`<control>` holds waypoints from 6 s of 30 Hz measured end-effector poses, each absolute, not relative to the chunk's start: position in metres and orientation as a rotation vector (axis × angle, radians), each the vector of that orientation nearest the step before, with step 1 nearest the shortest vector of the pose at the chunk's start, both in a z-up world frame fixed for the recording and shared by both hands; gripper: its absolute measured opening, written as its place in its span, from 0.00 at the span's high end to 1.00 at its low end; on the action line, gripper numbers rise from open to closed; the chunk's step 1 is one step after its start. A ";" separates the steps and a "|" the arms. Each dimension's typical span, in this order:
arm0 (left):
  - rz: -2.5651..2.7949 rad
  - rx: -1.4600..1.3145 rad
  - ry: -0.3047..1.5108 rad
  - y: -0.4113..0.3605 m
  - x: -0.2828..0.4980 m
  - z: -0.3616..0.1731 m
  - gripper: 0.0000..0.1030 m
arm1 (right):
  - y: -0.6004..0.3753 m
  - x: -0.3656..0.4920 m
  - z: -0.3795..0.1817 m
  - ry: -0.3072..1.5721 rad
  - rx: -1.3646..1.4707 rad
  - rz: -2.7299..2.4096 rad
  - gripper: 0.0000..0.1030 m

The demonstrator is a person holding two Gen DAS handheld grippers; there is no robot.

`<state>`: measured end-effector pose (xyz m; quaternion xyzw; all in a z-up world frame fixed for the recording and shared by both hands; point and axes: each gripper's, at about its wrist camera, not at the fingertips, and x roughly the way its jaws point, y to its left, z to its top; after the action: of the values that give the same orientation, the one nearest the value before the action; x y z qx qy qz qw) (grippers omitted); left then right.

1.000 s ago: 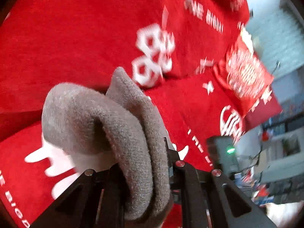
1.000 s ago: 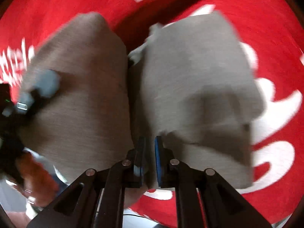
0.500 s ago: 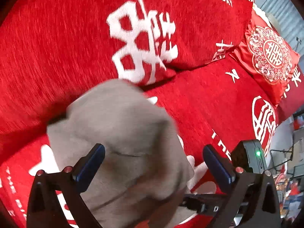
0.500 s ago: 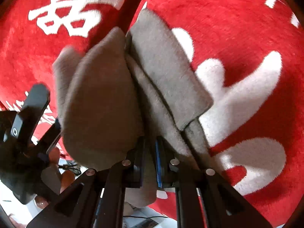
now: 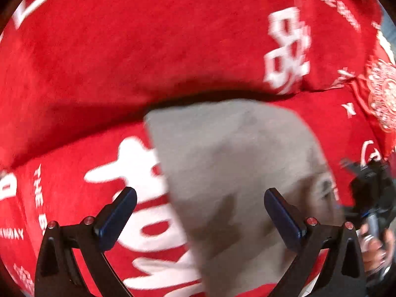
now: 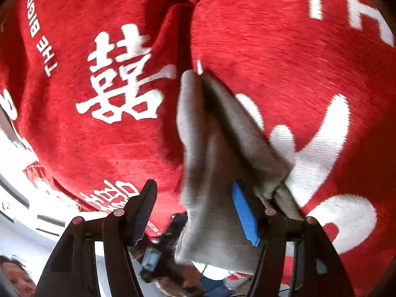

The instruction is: Fold small clothes

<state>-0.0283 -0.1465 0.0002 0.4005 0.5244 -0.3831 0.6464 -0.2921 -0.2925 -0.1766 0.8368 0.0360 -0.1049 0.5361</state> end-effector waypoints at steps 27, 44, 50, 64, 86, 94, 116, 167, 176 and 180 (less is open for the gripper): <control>-0.824 0.804 1.487 -0.114 0.019 -0.046 0.00 | -0.157 -0.194 -0.169 0.441 1.882 -0.347 0.90; -0.810 0.864 1.390 -0.093 0.009 -0.033 0.00 | -0.164 -0.177 -0.093 0.719 1.593 -0.225 0.49; -0.811 0.914 1.385 -0.084 -0.006 -0.038 0.00 | -0.222 -0.182 -0.043 0.756 1.298 -0.490 0.51; -0.776 0.950 1.371 -0.071 -0.011 -0.033 0.00 | -0.260 -0.292 -0.084 0.830 1.456 -0.657 0.87; -0.702 0.965 1.319 -0.109 -0.024 -0.029 0.00 | -0.332 -0.274 -0.107 0.841 1.443 -0.568 0.29; -0.822 0.760 1.496 -0.125 -0.005 -0.043 0.00 | -0.355 -0.255 -0.143 0.825 1.513 -0.332 0.28; -0.977 0.573 1.585 -0.141 -0.027 -0.041 0.57 | -0.321 -0.179 -0.124 0.699 1.590 0.019 0.62; -0.568 0.875 1.312 0.019 -0.021 0.067 0.11 | -0.146 -0.107 -0.027 1.286 0.868 -0.684 0.16; -0.565 0.914 1.282 0.020 -0.038 0.069 0.00 | -0.133 -0.104 -0.012 1.271 0.778 -0.770 0.00; -0.567 0.908 1.279 0.021 -0.040 0.071 0.00 | -0.133 -0.106 -0.013 1.267 0.789 -0.787 0.00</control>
<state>-0.0400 0.0205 0.0707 0.4031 0.5680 -0.2516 0.6720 -0.1057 -0.1334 -0.0129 0.3494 0.5609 -0.3485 0.6648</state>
